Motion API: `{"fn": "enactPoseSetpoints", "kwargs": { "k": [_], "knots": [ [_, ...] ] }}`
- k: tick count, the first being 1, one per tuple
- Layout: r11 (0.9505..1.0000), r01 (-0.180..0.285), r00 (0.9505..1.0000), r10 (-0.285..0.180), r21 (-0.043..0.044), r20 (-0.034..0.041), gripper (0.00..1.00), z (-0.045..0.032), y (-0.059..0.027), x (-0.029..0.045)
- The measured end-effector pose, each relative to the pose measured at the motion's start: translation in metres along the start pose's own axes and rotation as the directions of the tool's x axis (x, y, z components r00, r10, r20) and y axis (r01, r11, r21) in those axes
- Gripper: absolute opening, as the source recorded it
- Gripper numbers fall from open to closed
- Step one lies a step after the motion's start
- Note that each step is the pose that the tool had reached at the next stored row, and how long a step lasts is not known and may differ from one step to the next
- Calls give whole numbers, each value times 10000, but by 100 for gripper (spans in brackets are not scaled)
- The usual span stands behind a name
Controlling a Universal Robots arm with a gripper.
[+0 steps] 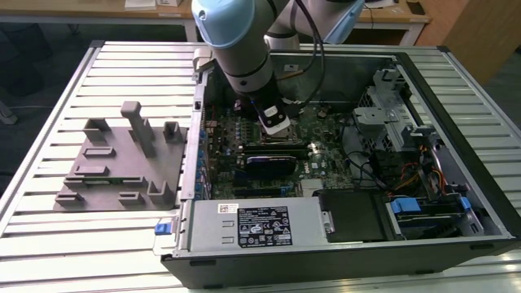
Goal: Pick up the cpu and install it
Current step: 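Close the cpu cover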
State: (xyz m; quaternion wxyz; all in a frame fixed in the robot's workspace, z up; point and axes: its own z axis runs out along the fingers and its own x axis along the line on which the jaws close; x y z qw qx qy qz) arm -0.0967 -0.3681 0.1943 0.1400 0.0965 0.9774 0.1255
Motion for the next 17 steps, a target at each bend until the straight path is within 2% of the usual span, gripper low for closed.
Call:
{"fn": "enactPoseSetpoints", "kwargs": {
  "k": [3,9,17],
  "knots": [
    [10000,4,10000,-4,-21,49,11,5,-5,13],
    [10000,2,10000,-1,-80,99,11,5,-14,54],
    [9999,7,9998,-4,-152,209,11,16,-19,59]
  ]
}}
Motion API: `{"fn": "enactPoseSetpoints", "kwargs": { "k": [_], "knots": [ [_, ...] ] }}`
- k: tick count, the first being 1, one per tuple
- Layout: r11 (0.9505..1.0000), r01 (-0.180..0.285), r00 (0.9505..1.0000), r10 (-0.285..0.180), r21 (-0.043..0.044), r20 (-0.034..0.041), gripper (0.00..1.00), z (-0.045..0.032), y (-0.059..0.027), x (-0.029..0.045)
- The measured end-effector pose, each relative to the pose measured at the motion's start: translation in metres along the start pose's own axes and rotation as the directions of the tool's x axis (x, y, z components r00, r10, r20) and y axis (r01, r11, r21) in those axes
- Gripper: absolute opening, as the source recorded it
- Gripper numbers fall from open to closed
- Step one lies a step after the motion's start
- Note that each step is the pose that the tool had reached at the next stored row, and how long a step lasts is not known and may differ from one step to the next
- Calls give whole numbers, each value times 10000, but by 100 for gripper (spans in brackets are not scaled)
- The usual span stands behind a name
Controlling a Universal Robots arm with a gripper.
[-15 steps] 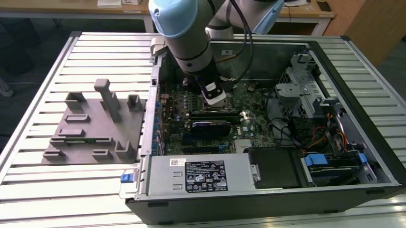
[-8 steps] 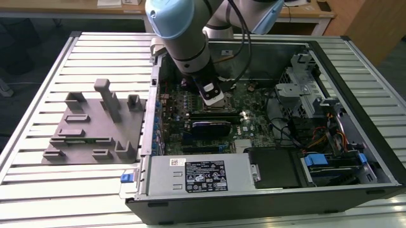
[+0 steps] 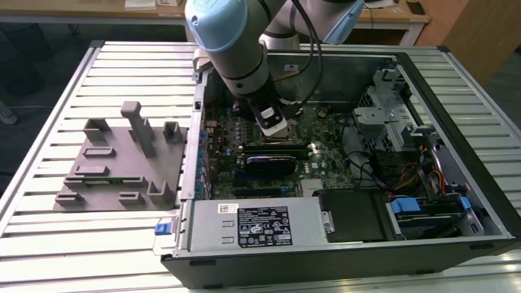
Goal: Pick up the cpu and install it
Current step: 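Close the cpu cover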
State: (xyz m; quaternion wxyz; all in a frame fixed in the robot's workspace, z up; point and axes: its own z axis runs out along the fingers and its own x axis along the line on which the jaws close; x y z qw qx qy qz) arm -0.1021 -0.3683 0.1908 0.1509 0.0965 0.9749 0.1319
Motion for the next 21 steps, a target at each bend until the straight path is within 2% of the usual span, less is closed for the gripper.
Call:
{"fn": "enactPoseSetpoints", "kwargs": {
  "k": [10,21],
  "knots": [
    [10000,26,9999,-25,-32,155,11,7,-10,1],
    [10000,14,9999,-13,-48,161,11,-13,-5,-6]
  ]
}}
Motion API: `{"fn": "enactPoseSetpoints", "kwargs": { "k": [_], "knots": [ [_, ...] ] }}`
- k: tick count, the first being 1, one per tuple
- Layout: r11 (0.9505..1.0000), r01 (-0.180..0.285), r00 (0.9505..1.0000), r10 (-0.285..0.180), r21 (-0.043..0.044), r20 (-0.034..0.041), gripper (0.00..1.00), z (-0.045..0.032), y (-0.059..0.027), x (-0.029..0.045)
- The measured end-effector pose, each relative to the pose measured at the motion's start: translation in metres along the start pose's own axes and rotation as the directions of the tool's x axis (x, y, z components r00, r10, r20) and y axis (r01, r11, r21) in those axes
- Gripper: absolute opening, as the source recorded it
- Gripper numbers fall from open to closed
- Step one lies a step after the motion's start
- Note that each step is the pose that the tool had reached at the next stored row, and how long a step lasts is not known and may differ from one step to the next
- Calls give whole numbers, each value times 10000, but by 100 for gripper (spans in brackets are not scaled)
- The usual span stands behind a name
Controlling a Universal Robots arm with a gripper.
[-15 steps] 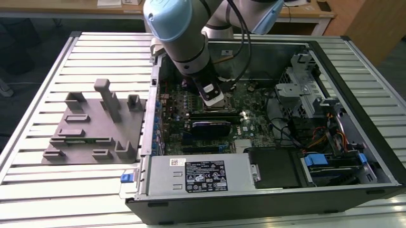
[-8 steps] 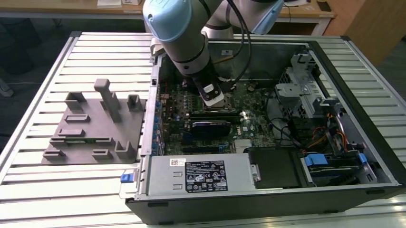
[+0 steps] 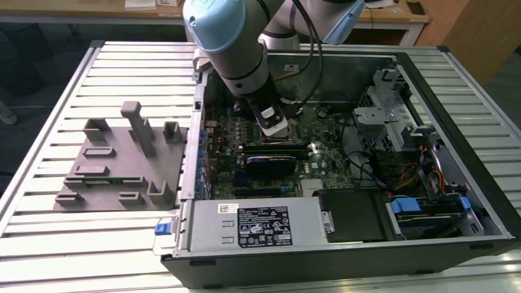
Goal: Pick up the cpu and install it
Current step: 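Close the cpu cover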
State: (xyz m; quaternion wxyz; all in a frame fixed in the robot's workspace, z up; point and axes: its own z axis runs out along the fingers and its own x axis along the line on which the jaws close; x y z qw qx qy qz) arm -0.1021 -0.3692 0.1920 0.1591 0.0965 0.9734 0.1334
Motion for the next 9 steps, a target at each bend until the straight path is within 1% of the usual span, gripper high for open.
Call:
{"fn": "enactPoseSetpoints", "kwargs": {
  "k": [3,7,9],
  "knots": [
    [10000,1,10000,-1,3,-3,11,-6,-2,11],
    [10000,0,10000,0,2,-1,11,-25,-12,74],
    [10000,-1,10000,1,-4,0,11,-23,-15,86]
  ]
}}
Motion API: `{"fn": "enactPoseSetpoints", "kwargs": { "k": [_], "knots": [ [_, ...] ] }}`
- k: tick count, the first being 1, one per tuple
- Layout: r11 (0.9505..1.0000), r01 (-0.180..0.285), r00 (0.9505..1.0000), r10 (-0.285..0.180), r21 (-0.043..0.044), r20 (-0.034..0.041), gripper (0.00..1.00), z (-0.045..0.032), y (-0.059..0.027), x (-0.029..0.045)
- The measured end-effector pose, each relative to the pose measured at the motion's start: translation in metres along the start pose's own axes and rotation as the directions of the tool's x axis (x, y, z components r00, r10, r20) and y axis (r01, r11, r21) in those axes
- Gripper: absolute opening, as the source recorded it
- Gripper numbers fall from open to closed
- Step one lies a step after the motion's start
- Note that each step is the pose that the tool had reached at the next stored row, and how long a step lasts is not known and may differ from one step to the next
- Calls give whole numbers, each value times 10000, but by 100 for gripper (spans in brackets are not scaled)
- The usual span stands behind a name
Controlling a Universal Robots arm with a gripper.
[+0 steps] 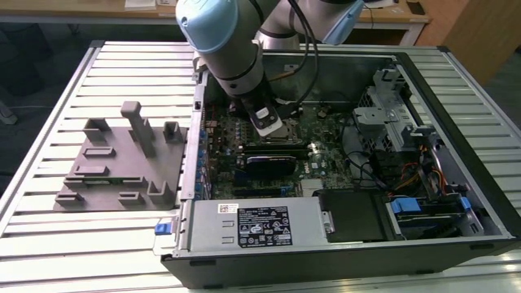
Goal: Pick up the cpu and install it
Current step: 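Close the cpu cover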
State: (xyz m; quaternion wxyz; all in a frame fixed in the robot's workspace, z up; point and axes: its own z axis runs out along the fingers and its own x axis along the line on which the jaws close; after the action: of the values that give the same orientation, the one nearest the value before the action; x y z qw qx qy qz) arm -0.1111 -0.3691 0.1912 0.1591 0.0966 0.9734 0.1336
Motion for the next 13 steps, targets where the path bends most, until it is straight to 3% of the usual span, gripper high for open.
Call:
{"fn": "enactPoseSetpoints", "kwargs": {
  "k": [13],
  "knots": [
    [10000,-7,10000,7,-14,-4,11,13,2,-24]
  ]
}}
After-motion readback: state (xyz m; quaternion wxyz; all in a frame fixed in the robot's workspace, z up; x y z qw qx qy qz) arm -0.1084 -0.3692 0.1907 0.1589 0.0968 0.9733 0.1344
